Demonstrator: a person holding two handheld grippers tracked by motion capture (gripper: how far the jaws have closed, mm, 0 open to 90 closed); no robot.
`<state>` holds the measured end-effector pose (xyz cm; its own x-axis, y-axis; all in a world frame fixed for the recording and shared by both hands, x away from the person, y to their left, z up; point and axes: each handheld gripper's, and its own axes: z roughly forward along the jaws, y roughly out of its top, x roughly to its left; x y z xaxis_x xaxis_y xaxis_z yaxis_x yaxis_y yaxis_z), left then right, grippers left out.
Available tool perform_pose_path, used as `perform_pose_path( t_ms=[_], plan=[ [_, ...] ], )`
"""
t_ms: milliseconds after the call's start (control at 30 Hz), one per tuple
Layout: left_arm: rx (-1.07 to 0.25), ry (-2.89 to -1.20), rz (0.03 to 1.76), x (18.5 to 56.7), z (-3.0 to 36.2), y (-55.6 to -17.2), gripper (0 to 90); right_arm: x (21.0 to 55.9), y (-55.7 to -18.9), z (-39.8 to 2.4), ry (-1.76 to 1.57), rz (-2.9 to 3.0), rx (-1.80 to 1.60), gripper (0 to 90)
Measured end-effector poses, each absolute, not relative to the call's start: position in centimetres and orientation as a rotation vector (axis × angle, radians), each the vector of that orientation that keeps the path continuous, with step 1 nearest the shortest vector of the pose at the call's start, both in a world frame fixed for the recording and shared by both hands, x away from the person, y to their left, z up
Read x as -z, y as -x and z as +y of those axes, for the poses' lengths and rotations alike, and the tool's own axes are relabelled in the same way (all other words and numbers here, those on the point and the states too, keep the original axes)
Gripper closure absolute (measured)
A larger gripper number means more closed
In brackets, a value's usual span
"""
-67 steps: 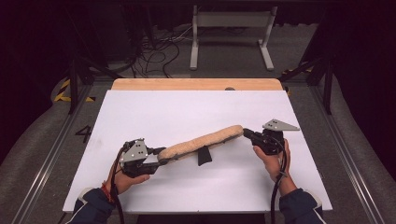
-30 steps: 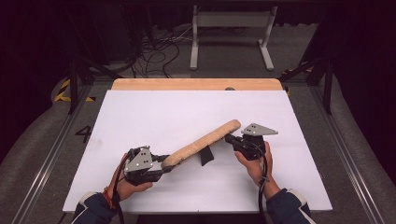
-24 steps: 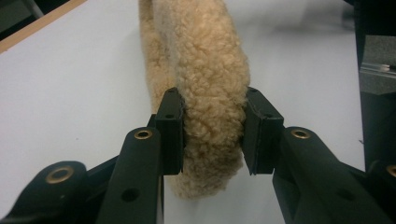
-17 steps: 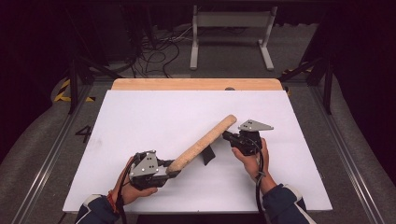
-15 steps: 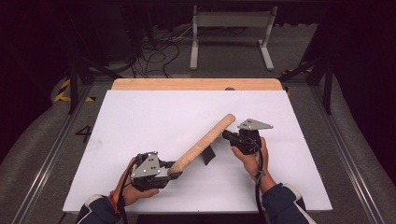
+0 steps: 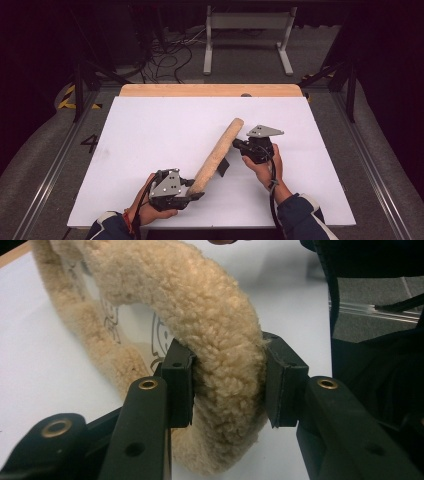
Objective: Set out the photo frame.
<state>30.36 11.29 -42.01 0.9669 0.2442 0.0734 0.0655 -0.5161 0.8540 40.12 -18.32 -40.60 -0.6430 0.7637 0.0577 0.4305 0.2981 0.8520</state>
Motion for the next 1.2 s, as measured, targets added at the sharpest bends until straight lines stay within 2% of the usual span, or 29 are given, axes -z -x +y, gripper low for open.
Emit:
perform_pose_path(
  t_ms=[533,800,933,1200],
  plan=[
    [-0.228,-2.098,0.215,42.1,10.1,-30.1,58.4,39.6,-39.6,-17.7,-1.081,2.261,-1.326,87.2],
    [-0.206,-2.090,0.223,42.0,11.6,-29.6,56.6,39.5,-38.6,-18.3,-1.070,2.264,-1.350,86.2],
    [-0.207,-2.075,0.240,41.9,12.4,-29.2,59.7,39.1,-38.1,-18.5,-1.054,2.255,-1.377,86.7],
    [-0.188,-2.082,0.207,42.0,11.4,-29.2,62.3,38.4,-38.1,-17.7,-1.033,2.263,-1.386,86.5]
  ],
)
